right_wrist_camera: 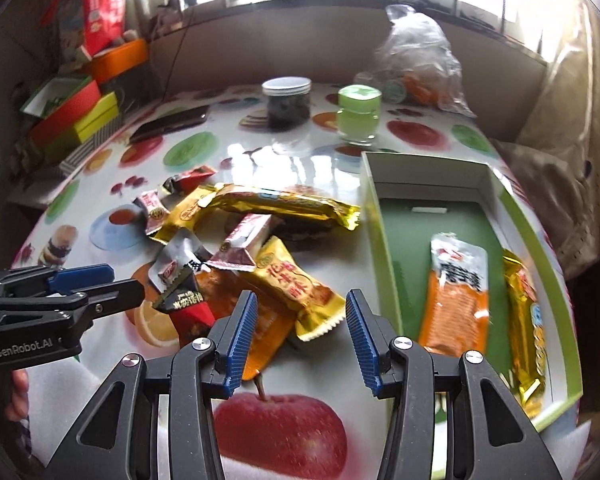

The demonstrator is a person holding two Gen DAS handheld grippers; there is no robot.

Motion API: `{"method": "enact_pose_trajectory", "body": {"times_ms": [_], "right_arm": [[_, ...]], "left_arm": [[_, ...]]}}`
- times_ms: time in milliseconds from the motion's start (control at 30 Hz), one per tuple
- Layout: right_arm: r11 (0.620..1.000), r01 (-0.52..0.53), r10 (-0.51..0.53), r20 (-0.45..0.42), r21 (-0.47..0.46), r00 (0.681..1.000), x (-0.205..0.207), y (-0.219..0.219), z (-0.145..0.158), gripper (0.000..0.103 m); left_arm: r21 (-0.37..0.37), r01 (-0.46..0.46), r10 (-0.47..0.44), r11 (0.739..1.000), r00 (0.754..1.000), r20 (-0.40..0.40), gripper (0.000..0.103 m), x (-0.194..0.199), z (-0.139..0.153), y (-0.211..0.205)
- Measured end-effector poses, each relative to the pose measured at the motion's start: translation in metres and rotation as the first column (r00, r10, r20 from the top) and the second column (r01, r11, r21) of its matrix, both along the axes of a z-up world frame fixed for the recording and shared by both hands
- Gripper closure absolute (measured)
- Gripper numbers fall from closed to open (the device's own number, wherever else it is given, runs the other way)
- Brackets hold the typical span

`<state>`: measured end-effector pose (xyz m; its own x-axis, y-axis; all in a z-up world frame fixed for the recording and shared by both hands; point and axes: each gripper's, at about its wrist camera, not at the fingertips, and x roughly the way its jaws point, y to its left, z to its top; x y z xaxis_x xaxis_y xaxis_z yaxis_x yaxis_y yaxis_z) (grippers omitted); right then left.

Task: Organize snacks
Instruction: 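Move both tools back to the snack pile and grasp the gold peanut-crisp packet with the right tool, then grasp the red-and-black snack packet with the left tool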

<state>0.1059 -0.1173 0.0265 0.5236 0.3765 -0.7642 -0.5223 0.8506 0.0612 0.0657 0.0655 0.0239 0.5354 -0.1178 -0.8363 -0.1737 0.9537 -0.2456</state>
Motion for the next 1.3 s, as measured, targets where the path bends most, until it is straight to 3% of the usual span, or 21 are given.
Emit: {"method": "enact_pose_trajectory", "body": {"times_ms": [500,633,833,1133,1300], "right_arm": [[0.996,-0.036,0.034,-0.029,-0.085,0.999,0.023,0.025,-0.02,0.057],[1.0,0.001,-0.003,-0.083,-0.025,0.997,0.025,0.02,-0.02,0.06],[0.999,0.031,-0.032,-0.109,-0.013,0.994,0.016,0.023,-0.02,0.072],[0.995,0.087,-0.08,-0.151,0.041,0.985,0.0,0.031,-0.02,0.074],[0.991,0.12,-0.11,-0.134,0.067,0.985,-0.009,0.026,-0.014,0.074]], "left_arm": [[-0.025,-0.014,0.014,1.0,1.0,-0.014,0.05,0.0,-0.006,0.011],[-0.03,-0.015,0.014,0.999,1.0,-0.019,0.05,-0.001,-0.009,0.011],[-0.033,-0.024,0.023,0.999,1.0,-0.016,0.05,-0.004,-0.008,0.013],[-0.05,-0.049,0.048,0.998,0.999,-0.021,0.05,-0.012,-0.003,0.018],[-0.075,-0.048,0.048,0.996,0.999,-0.003,0.05,-0.019,0.003,0.015]]}}
